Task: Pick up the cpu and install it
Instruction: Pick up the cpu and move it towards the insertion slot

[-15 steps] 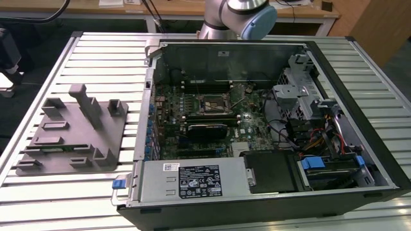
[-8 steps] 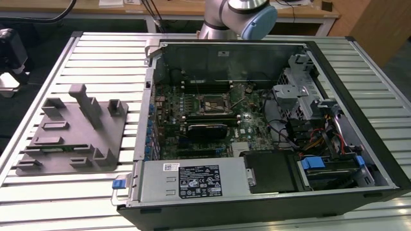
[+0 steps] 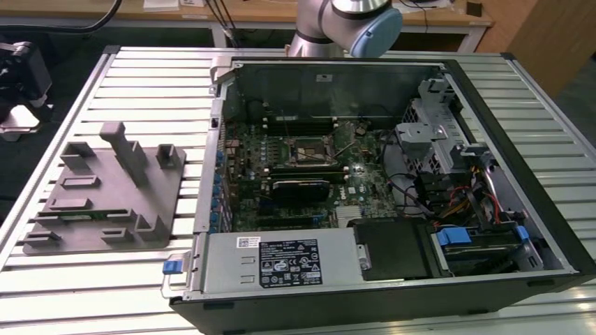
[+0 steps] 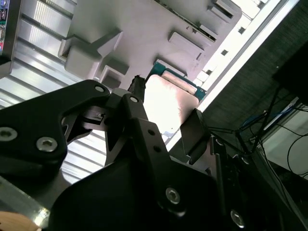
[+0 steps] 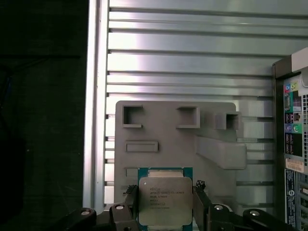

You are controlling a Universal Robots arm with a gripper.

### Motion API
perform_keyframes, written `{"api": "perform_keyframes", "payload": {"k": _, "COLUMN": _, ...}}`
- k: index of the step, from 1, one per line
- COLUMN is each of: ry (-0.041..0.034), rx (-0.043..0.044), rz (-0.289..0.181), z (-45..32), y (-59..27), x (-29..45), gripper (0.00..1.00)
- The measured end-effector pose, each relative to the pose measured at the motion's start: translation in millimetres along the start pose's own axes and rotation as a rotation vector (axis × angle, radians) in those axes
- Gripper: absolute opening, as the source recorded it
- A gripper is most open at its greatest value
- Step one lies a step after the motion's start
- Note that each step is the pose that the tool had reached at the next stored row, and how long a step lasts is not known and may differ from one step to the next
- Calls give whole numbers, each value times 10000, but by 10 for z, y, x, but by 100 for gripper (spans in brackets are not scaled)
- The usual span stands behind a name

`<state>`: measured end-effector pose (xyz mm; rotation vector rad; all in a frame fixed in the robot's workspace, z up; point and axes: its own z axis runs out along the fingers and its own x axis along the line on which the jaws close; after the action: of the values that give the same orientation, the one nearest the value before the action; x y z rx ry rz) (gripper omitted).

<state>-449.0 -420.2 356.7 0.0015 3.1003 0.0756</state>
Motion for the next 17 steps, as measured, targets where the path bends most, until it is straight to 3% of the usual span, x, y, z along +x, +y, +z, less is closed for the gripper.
{"api": "perform_keyframes", "payload": {"k": 17, "ry": 0, "rx": -1, "rz": 0, "z": 13, "y": 0, "x": -322, "gripper": 54}}
